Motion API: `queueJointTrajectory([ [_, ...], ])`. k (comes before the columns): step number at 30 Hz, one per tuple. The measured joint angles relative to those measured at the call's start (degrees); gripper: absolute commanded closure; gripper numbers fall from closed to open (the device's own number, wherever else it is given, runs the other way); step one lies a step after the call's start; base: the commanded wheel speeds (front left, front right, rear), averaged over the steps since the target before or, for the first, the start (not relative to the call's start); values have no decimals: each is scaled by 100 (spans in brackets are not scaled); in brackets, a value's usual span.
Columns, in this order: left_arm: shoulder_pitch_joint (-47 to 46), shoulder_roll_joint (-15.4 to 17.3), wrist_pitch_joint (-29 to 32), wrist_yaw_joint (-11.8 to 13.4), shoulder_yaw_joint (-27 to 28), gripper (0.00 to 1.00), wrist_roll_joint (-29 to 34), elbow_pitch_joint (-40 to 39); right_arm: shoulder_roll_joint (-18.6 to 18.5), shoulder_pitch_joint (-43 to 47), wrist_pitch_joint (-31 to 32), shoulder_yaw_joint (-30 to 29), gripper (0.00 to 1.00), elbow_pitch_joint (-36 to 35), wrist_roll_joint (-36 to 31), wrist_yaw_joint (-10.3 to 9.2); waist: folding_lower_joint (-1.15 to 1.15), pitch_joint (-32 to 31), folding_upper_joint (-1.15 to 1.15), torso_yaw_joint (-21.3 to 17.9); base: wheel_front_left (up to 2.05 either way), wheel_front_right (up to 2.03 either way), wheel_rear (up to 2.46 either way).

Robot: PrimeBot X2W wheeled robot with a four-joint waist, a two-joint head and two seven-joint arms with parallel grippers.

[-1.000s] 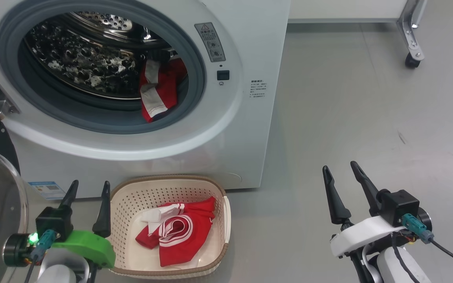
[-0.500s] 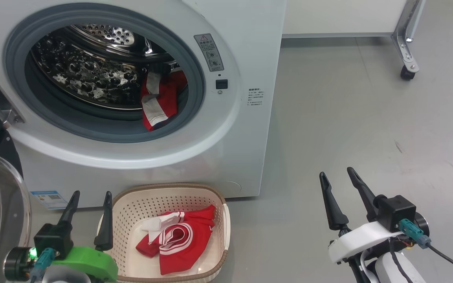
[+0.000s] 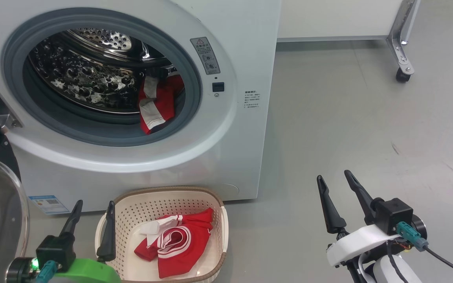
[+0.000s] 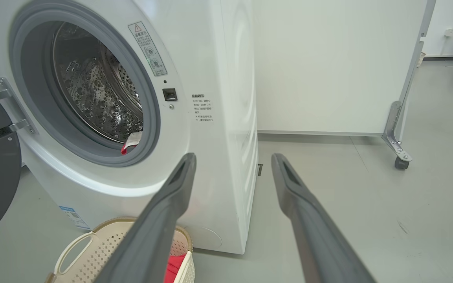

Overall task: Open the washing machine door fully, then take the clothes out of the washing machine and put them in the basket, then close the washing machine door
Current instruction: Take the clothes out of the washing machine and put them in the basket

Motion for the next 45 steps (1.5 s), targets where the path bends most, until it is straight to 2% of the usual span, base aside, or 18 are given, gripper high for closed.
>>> queueJointTrajectory([
  [28,238,-42,-1,0,-3,0,73,-320,0,47,0,48,0,-43,0,-4,0,54,0,-75,0,0,0],
  [42,218,42,-1,110,65,0,185,-565,1,31,0,100,0,-210,0,-5,0,557,0,-241,0,0,0],
  [45,126,47,16,205,174,0,185,-577,2,-18,0,113,0,-249,0,-5,0,720,0,-311,0,0,0],
])
